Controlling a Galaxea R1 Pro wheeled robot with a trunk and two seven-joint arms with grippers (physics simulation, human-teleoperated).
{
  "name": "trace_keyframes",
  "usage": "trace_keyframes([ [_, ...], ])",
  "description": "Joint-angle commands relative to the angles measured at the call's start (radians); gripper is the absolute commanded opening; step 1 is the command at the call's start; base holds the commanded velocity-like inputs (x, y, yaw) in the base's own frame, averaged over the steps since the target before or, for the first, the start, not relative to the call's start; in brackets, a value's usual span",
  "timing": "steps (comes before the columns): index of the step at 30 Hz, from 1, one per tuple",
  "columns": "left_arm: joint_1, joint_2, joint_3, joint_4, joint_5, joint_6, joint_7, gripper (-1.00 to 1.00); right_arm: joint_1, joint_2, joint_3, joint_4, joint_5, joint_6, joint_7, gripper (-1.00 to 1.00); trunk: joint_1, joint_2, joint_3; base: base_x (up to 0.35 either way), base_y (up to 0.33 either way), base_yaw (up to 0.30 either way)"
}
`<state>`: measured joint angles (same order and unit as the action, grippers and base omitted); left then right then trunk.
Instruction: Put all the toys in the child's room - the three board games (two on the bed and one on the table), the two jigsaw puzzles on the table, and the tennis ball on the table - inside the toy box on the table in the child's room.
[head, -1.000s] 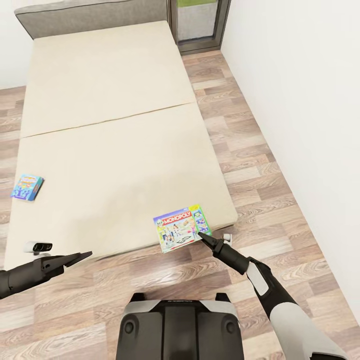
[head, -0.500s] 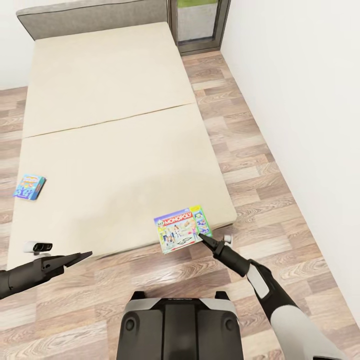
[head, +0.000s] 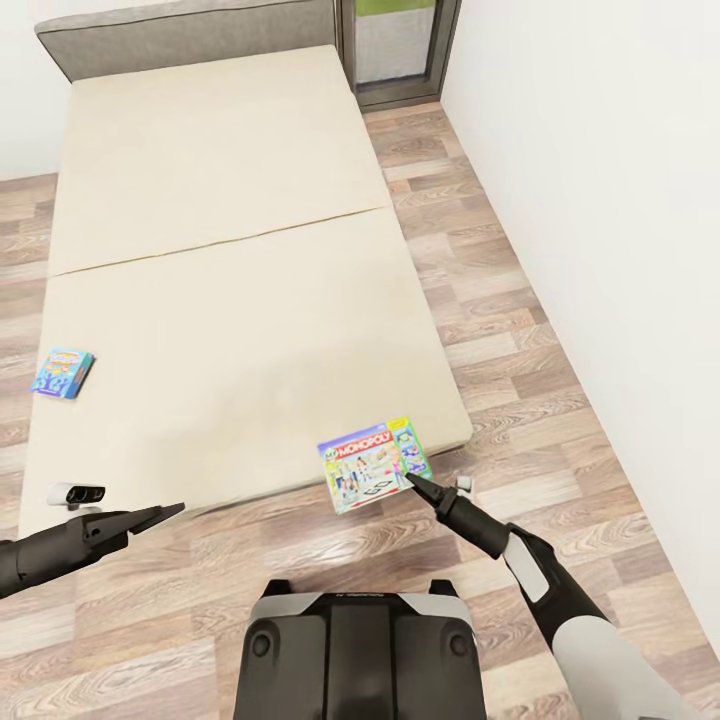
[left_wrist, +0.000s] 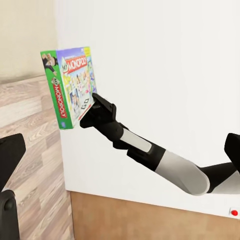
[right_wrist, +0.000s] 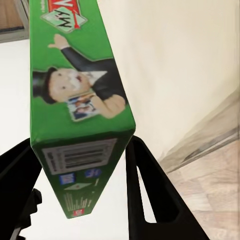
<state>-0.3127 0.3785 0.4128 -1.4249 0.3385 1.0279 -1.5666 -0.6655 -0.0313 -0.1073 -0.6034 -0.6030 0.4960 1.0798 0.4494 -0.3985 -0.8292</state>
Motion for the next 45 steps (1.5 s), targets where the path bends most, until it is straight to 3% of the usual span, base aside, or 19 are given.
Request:
trace_keyframes([
  [1,0.0,0.0,0.0,0.0,-0.001,0.011,-0.004,1.0,0.0,-0.001,0.0,0.001,-0.006,-0.007,0.002,-1.0,0.001,-0.001,-0.001,0.0,0.0,0.0],
  [5,0.0,0.0,0.001,0.0,-0.001,0.011,-0.004,1.0,0.0,-0.003,0.002,0.003,-0.006,-0.071,-0.002,-1.0,0.001,-0.001,-0.001,0.0,0.0,0.0],
  [14,0.0,0.0,0.001,0.0,-0.001,0.01,-0.004,1.0,0.0,-0.001,-0.001,0.004,-0.016,-0.086,-0.008,-1.0,0.001,-0.001,-0.001,0.0,0.0,0.0],
  [18,0.0,-0.001,0.001,0.0,-0.001,0.01,-0.004,1.0,0.0,-0.002,0.004,0.0,-0.01,-0.075,-0.017,-1.0,0.001,-0.001,-0.001,0.0,0.0,0.0],
  [25,0.0,0.0,0.002,0.0,-0.001,0.01,-0.004,1.0,-0.001,-0.003,-0.001,-0.01,-0.012,0.021,-0.091,-1.0,0.001,-0.001,-0.001,0.0,0.0,0.0],
  [45,0.0,0.0,0.001,0.0,-0.001,0.01,-0.004,1.0,0.0,-0.002,-0.002,-0.015,-0.015,0.027,-0.103,-1.0,0.001,-0.001,-0.001,0.0,0.0,0.0],
])
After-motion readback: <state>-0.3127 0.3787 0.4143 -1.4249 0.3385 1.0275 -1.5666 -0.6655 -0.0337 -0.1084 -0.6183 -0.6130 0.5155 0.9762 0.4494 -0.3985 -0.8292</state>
